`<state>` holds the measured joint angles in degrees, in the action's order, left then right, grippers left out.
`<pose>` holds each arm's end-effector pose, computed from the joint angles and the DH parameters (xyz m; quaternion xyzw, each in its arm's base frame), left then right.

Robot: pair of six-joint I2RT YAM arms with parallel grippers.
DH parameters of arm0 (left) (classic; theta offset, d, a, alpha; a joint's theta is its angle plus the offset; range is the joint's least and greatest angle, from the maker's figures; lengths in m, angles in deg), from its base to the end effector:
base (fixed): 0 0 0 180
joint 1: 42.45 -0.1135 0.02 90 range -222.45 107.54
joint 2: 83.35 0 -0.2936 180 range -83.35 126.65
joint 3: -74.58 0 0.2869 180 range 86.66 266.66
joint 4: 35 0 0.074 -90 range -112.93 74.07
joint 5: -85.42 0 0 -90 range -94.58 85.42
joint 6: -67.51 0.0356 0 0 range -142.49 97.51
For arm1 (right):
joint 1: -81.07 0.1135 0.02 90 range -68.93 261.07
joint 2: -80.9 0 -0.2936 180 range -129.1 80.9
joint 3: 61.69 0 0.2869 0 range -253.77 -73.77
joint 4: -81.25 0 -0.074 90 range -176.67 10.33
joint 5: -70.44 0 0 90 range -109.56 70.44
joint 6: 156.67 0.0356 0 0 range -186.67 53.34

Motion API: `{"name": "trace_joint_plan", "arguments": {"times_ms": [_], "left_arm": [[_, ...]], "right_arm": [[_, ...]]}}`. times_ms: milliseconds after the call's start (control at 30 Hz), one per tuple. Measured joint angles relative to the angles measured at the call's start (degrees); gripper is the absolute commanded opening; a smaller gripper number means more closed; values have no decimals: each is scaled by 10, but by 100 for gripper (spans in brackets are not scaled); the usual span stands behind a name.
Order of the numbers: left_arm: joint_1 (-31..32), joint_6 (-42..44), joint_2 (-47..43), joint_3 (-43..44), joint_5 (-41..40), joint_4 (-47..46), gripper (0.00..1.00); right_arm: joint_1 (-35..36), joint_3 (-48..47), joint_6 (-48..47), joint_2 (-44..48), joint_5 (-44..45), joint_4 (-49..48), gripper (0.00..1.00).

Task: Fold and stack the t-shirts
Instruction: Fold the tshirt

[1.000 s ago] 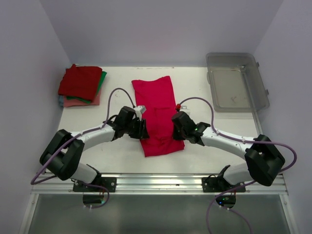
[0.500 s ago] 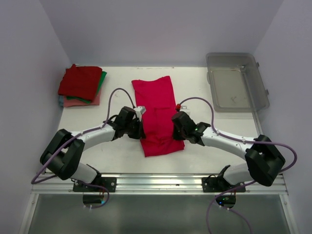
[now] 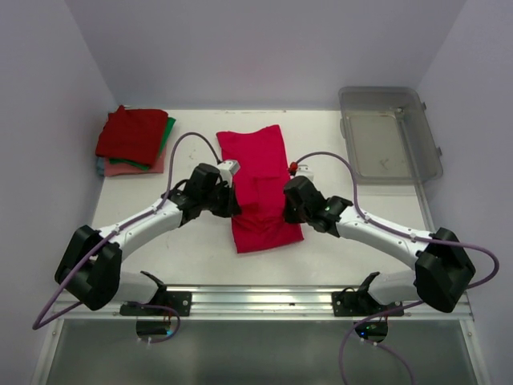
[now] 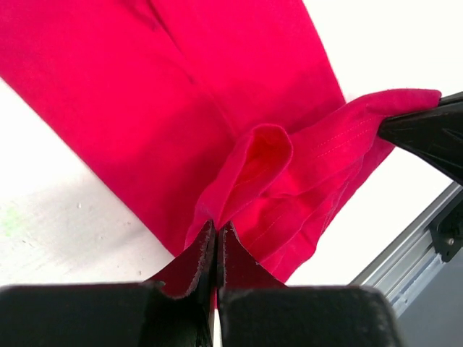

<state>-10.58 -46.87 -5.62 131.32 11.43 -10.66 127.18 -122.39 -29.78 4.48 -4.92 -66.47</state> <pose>0.2509 -0.1676 0.2207 0.1126 0.9106 -0.2910 0.2712 0.2143 0.2098 0.2406 -0.0289 0.9266 0.1464 0.3450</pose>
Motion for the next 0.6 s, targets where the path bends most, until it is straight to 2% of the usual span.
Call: {"name": "trace_joint_plan", "arguments": {"times_ms": [267,500,533,567,600], "left_arm": [[0,19,27,77,-47,18,0],[-26,41,133,173,-72,28,0],[-38,45,156,191,-70,28,16],[-47,49,175,205,-71,26,31],[-61,54,198,223,-75,23,42]], "right_arm": [[-7,-78,-30,-16,28,16,0],[-56,-176,-50,-118,29,19,0],[-67,-197,-51,-144,31,19,11],[-78,-221,-51,-175,36,21,45],[-90,-252,-50,-210,43,26,60]]}}
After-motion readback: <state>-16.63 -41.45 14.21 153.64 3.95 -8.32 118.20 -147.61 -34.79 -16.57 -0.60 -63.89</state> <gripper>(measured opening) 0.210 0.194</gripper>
